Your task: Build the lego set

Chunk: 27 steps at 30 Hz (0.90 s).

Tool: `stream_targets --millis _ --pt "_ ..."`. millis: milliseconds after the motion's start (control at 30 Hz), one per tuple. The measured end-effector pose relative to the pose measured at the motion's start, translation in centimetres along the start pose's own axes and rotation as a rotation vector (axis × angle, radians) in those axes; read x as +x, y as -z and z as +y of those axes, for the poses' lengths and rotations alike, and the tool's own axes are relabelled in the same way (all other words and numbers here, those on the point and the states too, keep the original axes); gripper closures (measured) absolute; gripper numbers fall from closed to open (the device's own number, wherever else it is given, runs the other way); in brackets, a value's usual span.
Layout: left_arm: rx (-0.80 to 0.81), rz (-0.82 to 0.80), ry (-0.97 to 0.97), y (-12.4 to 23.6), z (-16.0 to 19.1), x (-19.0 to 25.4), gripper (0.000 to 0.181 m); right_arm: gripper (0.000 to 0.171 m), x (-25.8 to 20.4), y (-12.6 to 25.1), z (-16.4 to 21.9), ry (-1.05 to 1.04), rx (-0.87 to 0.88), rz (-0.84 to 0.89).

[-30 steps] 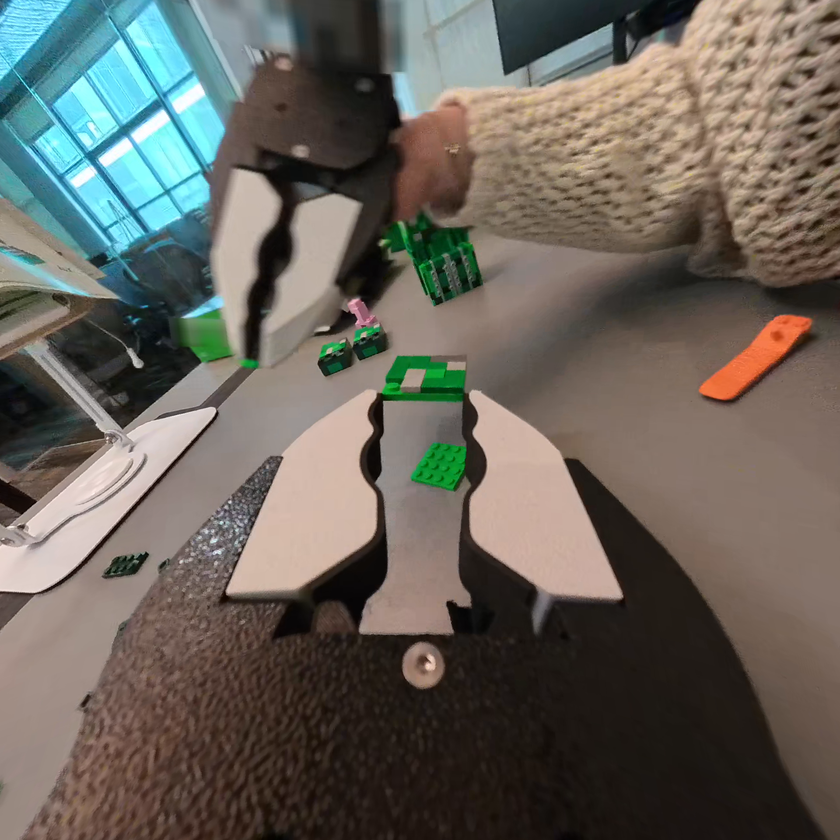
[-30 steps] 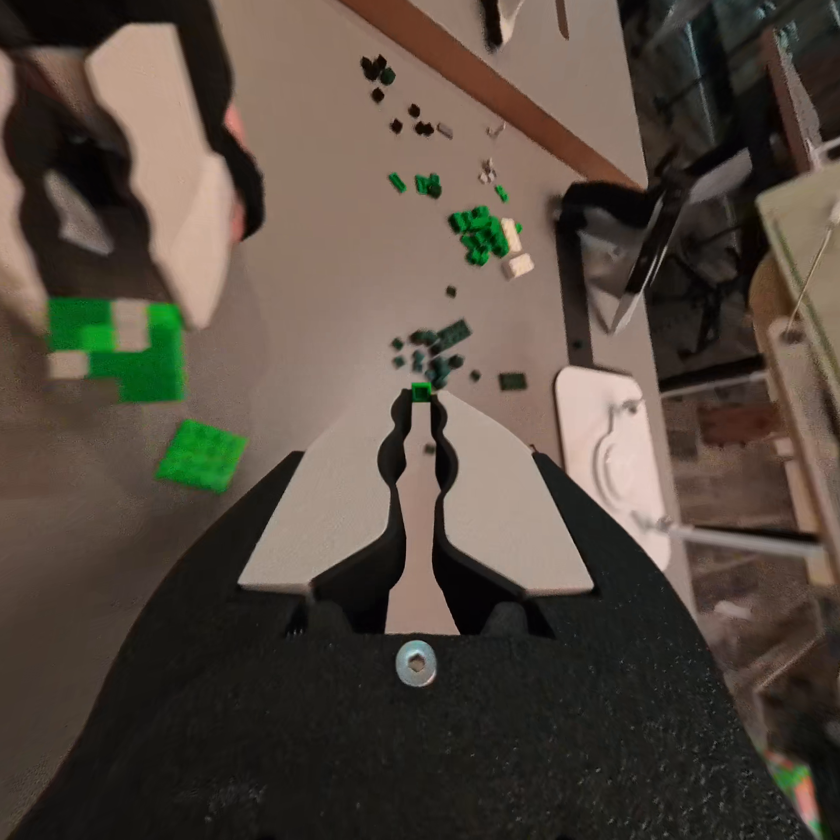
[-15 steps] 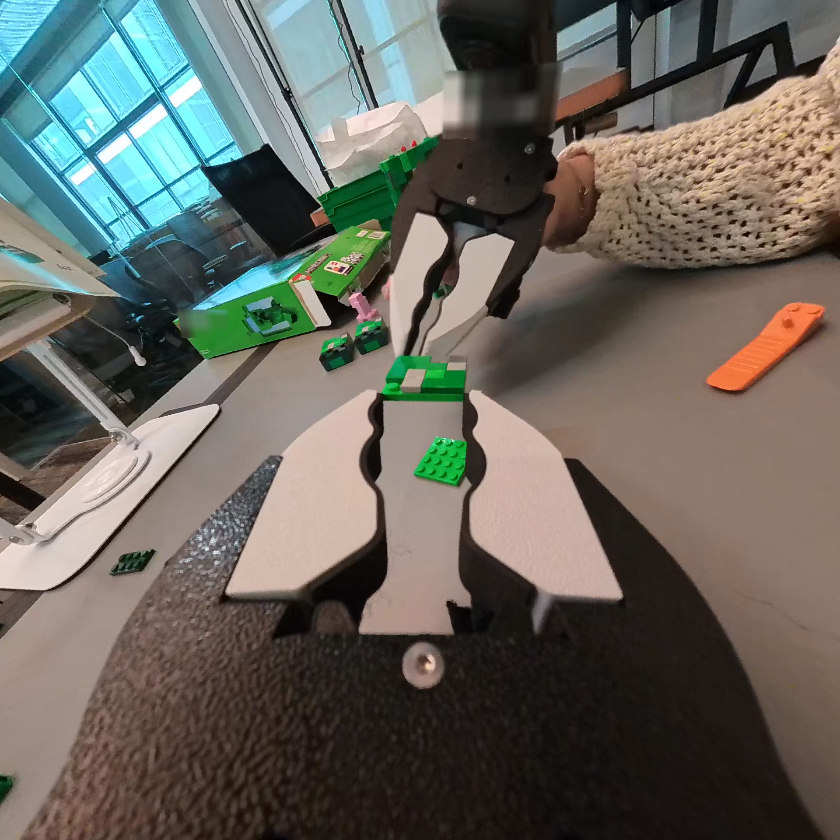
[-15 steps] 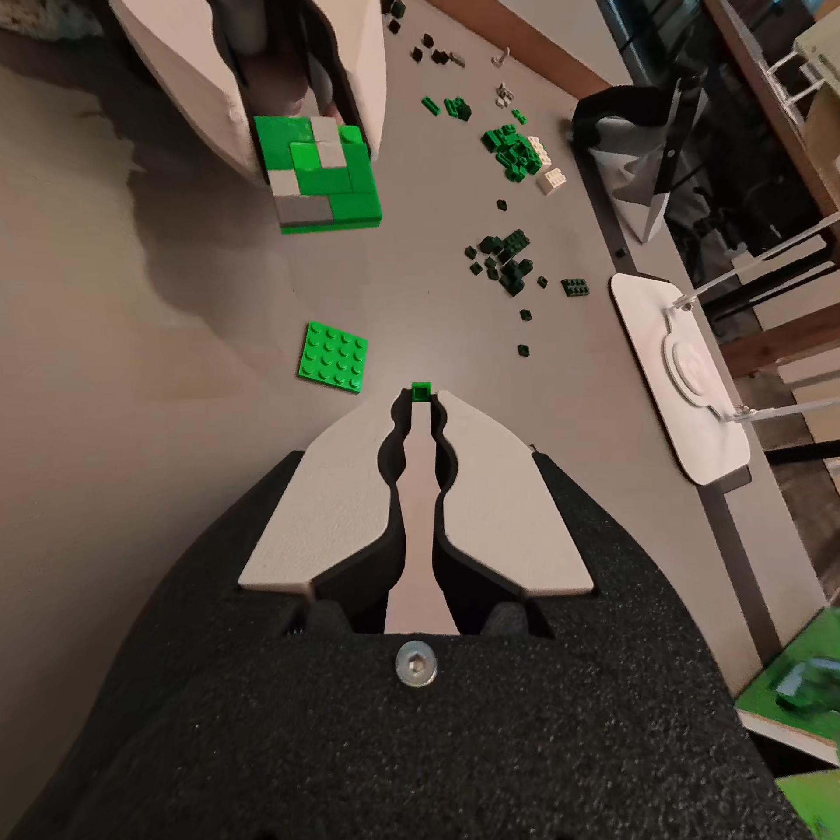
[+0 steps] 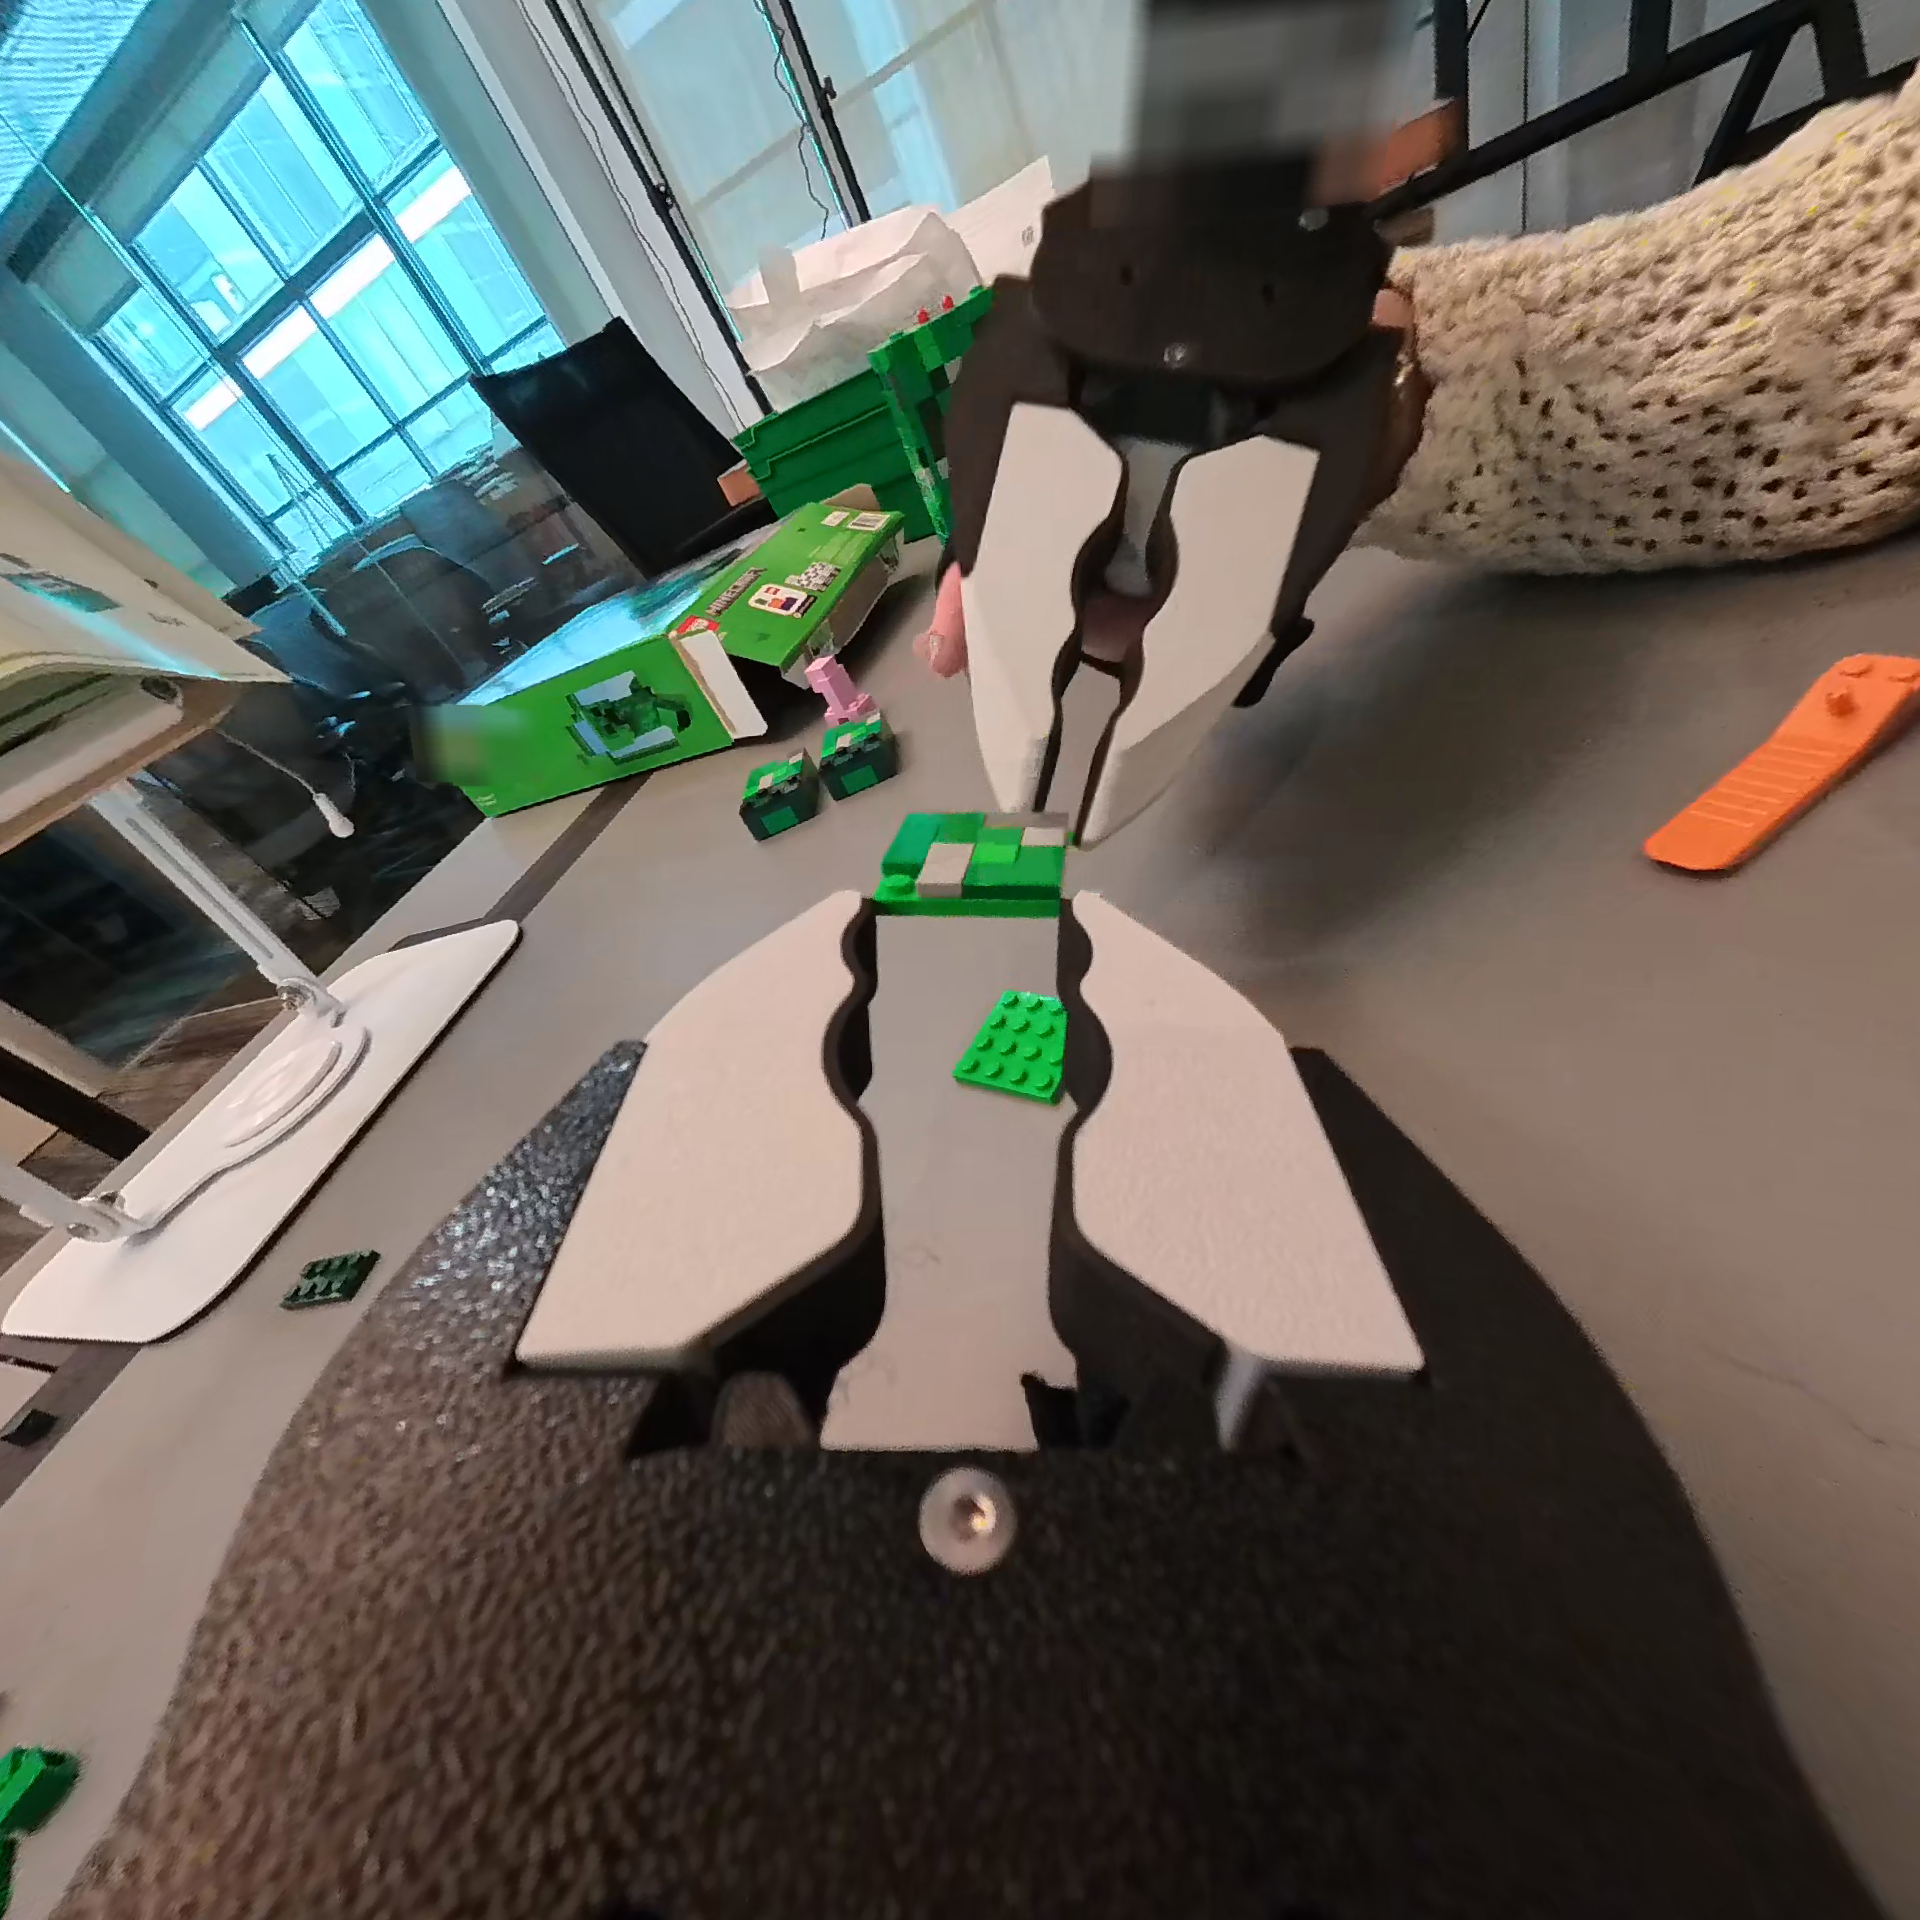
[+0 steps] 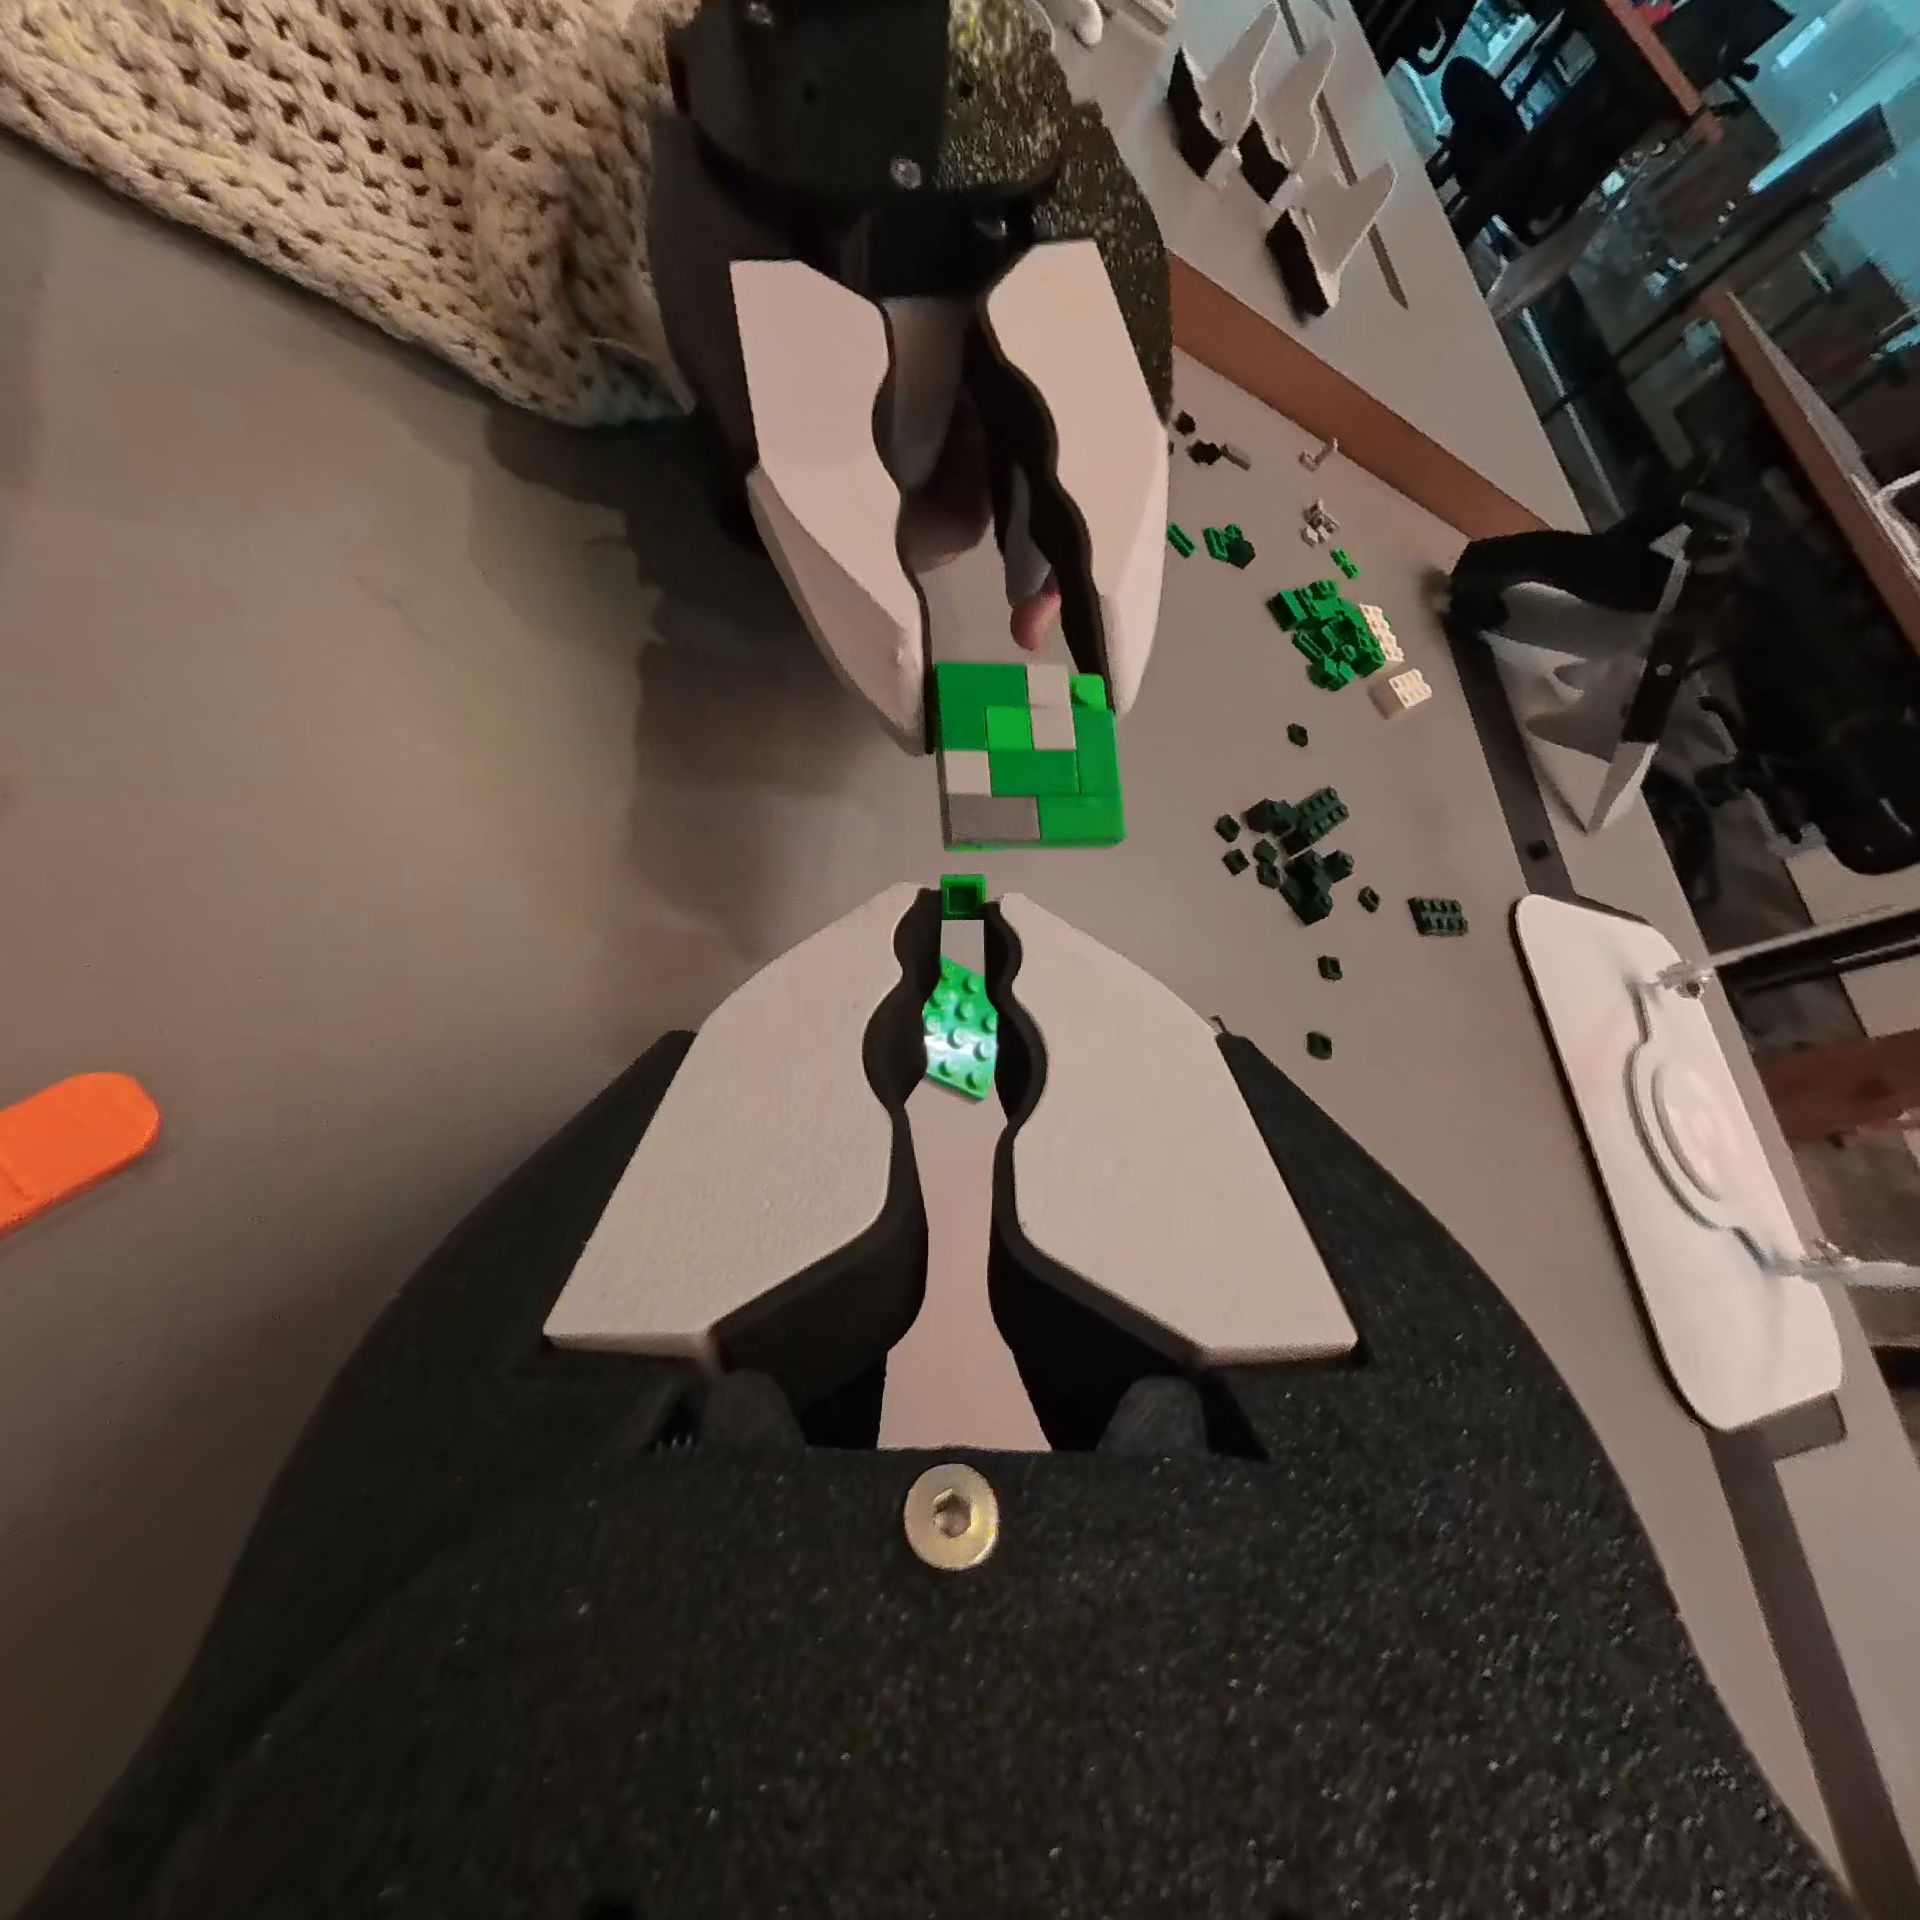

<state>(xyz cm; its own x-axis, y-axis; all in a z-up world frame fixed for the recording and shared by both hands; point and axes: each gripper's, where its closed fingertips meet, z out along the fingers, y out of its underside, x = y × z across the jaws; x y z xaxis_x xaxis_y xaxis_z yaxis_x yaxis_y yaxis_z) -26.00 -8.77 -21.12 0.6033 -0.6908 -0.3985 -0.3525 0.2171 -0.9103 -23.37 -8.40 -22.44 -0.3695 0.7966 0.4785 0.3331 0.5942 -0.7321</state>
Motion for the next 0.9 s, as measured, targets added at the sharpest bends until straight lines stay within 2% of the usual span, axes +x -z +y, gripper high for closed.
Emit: stream_targets --millis 367,633,900 --pt "-0.008 0.004 -0.013 -0.1 0.1 0.2 0.148 0.164 -0.2 -0.1 0.1 -0.006 -0.015 -0.007" --pt "-0.004 -0.002 -0.014 0.0 0.0 0.1 0.148 0.164 0.5 0.7 4.9 -0.044 -0.235 -0.002" --pt "-0.028 -0.043 -0.017 -0.1 0.4 -0.5 0.148 0.164 1.4 1.0 5.4 -0.102 -0.195 0.032"
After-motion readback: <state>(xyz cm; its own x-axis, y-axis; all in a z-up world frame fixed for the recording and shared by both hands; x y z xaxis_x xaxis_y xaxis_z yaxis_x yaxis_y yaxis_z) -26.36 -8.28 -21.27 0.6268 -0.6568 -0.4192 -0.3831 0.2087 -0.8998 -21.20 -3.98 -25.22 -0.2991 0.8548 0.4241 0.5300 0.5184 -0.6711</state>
